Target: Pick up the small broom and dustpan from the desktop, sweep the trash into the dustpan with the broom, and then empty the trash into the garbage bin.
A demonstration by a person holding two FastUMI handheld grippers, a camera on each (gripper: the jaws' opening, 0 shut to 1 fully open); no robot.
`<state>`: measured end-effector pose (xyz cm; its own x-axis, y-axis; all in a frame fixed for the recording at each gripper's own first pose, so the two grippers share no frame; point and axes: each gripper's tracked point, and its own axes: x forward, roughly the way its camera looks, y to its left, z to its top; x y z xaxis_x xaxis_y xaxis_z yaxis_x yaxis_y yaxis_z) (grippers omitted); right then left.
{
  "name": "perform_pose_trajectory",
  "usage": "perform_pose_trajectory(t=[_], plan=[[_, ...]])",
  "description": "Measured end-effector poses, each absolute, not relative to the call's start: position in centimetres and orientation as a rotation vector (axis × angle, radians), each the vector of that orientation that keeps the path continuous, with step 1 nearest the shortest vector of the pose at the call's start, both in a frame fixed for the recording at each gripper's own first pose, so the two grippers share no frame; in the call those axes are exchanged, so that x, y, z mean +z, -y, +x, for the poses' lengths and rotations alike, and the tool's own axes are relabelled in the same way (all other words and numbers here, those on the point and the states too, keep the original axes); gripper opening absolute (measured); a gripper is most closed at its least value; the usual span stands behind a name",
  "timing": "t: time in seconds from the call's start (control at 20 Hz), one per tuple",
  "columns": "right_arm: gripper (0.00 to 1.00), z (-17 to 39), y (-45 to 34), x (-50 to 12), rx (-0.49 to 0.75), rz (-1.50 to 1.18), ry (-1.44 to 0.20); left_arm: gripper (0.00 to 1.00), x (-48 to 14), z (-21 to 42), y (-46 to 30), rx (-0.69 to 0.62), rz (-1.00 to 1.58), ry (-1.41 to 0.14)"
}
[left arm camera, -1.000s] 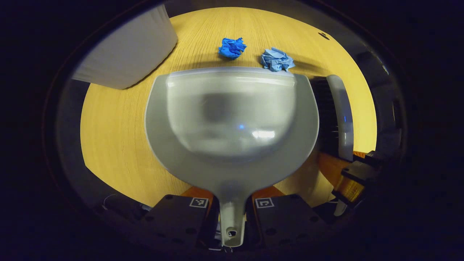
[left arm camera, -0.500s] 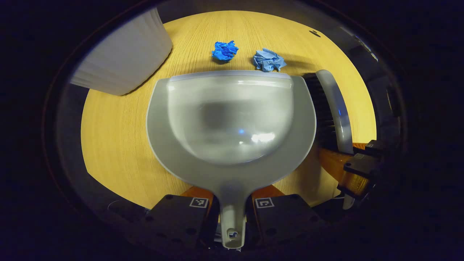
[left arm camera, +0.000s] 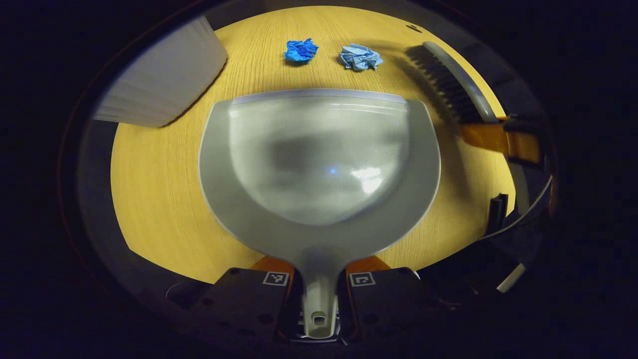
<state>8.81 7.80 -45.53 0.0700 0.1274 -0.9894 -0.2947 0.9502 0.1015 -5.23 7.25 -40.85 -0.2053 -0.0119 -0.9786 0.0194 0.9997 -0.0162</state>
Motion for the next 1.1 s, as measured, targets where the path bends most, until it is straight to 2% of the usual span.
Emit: perform_pose_trajectory(t=[0.2,0.35,0.65,0.95,1.1], plan=[[0.22,18.4,-9.4,-43.1,0.445,-0.326,-1.323,0.28,-40.7,-5.7,-9.2,-0.082,0.075,-1.789],[0.22,23.3,-9.8,-44.4,0.508,-0.529,-1.277,0.29,-40.8,-5.8,-9.8,-0.089,0.079,-1.793],[0.22,21.6,-11.9,-49.8,0.671,-0.716,-1.390,0.28,-40.8,-5.9,-9.9,-0.096,0.079,-1.801],[0.22,20.9,-13.8,-49.6,0.824,-0.943,-1.352,0.28,-40.8,-5.9,-10.0,-0.116,0.078,-1.801],[0.21,17.9,-14.7,-49.2,0.942,-0.903,-1.421,0.28,-40.8,-5.8,-10.0,-0.130,0.085,-1.798]])
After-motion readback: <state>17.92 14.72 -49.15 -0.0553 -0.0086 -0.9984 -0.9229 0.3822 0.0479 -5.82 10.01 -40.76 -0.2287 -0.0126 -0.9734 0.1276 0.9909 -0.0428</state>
